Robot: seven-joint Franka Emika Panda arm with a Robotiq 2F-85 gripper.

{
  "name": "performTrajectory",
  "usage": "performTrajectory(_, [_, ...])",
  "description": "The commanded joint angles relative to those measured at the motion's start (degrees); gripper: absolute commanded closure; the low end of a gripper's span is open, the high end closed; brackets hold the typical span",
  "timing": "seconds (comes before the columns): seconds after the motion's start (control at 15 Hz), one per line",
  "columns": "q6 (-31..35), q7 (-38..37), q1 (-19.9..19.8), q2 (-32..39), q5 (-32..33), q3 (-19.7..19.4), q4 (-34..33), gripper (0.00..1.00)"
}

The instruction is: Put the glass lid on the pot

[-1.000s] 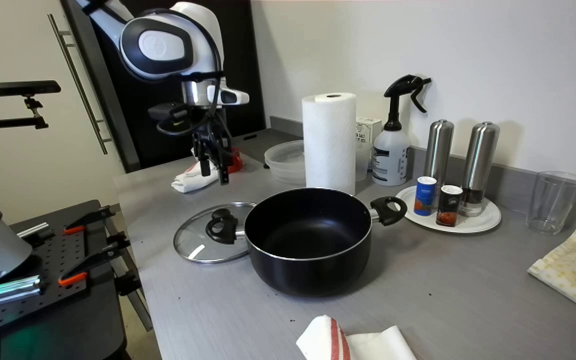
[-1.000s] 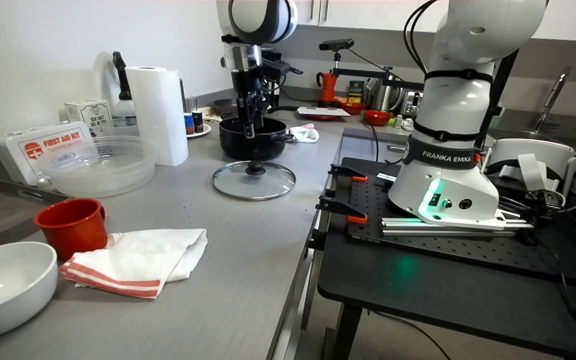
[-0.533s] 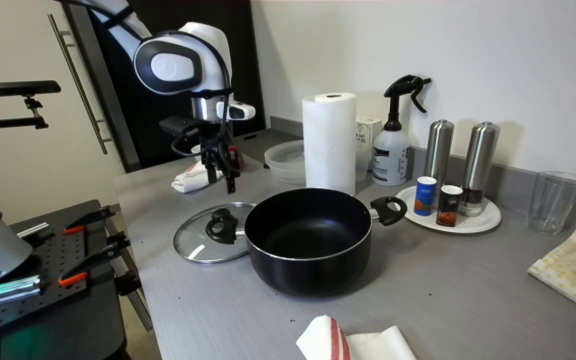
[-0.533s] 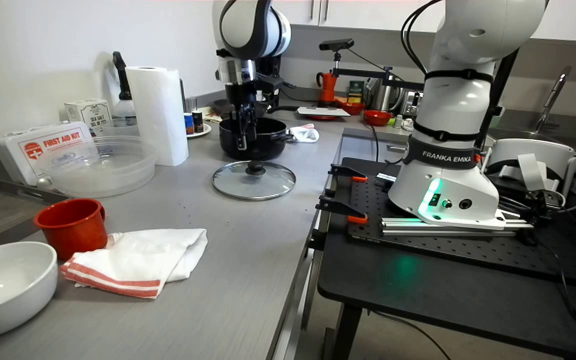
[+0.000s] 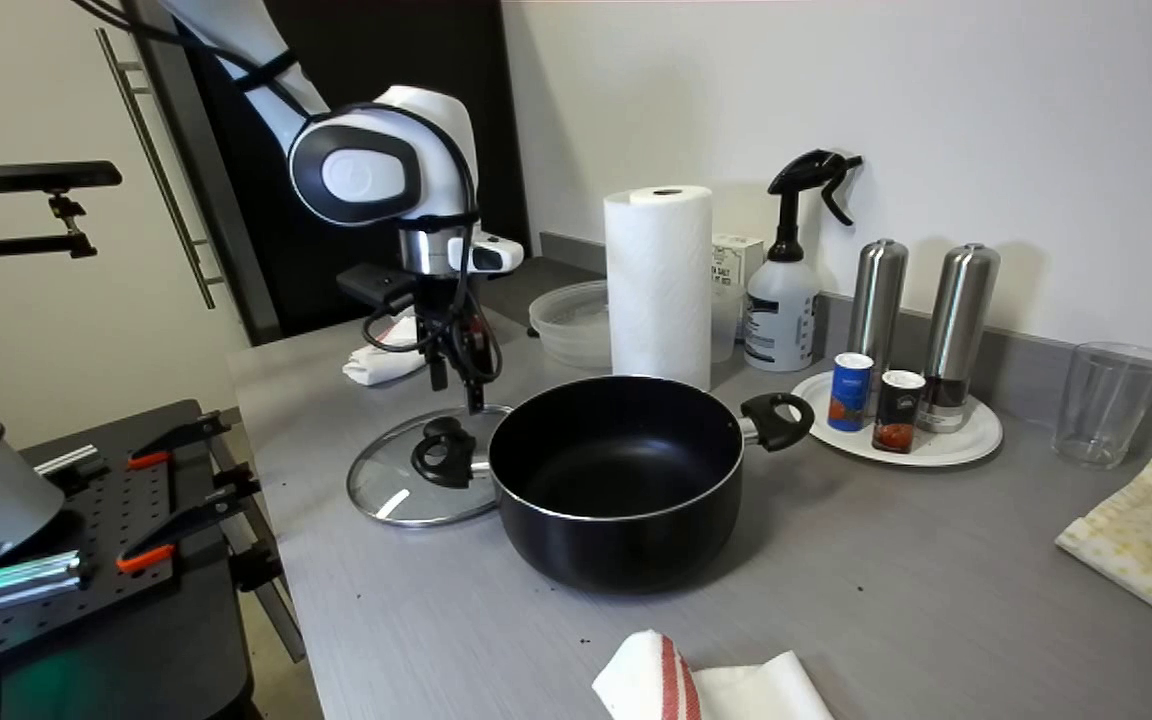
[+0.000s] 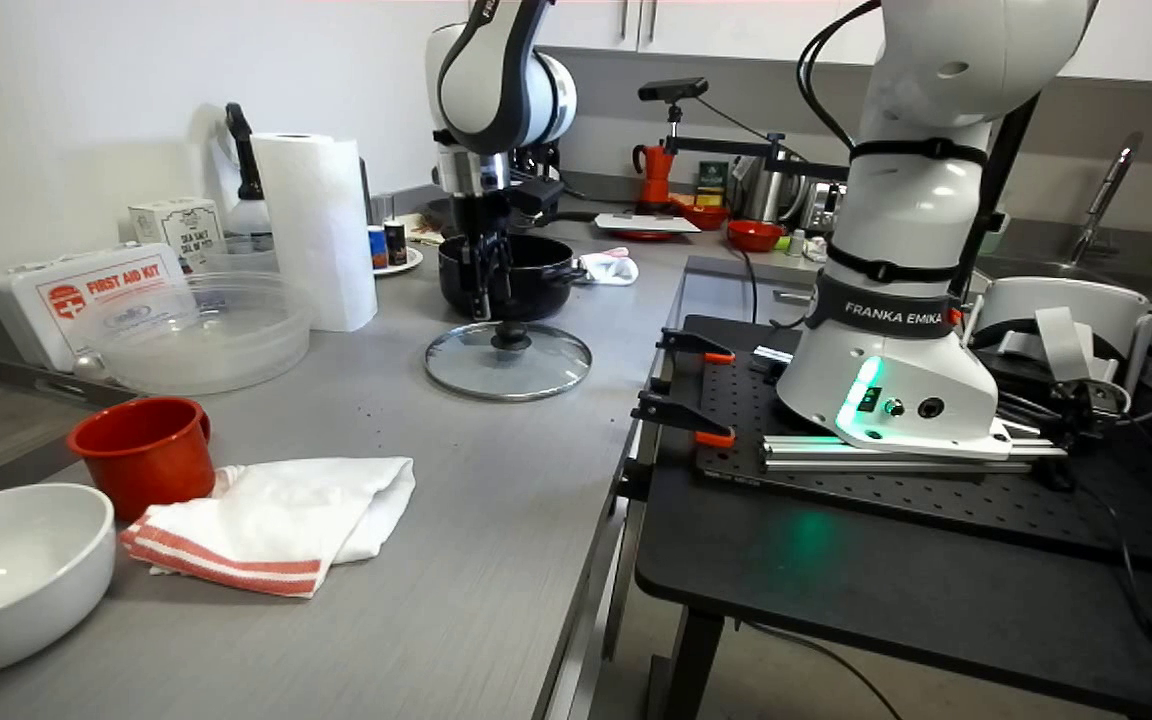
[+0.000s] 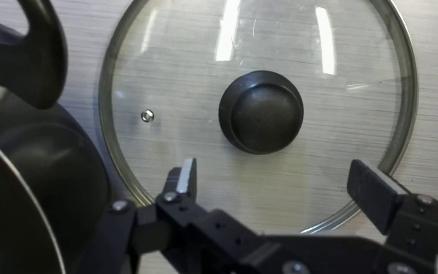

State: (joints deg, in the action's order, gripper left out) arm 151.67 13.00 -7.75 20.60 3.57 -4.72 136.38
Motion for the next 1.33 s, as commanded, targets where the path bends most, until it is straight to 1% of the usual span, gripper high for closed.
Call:
performTrajectory(0.0, [2.14,-1.11,-0.24,3.11,0.34,-0.06,-1.71,0.0])
performTrajectory(0.8, [3.79,-0.56,-0.91,6.05,0.25,0.39,-0.58,0.0])
performTrajectory(0.87, [3.8,-0.49,-1.0,6.09,0.18,0.44,-0.57,0.25])
performTrajectory(0.93, [3.76,-0.4,-1.09,6.11,0.13,0.51,-0.57,0.26])
performTrajectory(1.13, [3.67,-0.29,-1.28,6.07,0.06,0.59,-0.58,0.47])
performTrajectory(1.2, [3.68,-0.26,-1.32,5.83,0.04,0.65,-0.6,0.56])
performTrajectory(1.27, [3.61,-0.3,-1.27,5.46,0.04,0.64,-0.56,0.62])
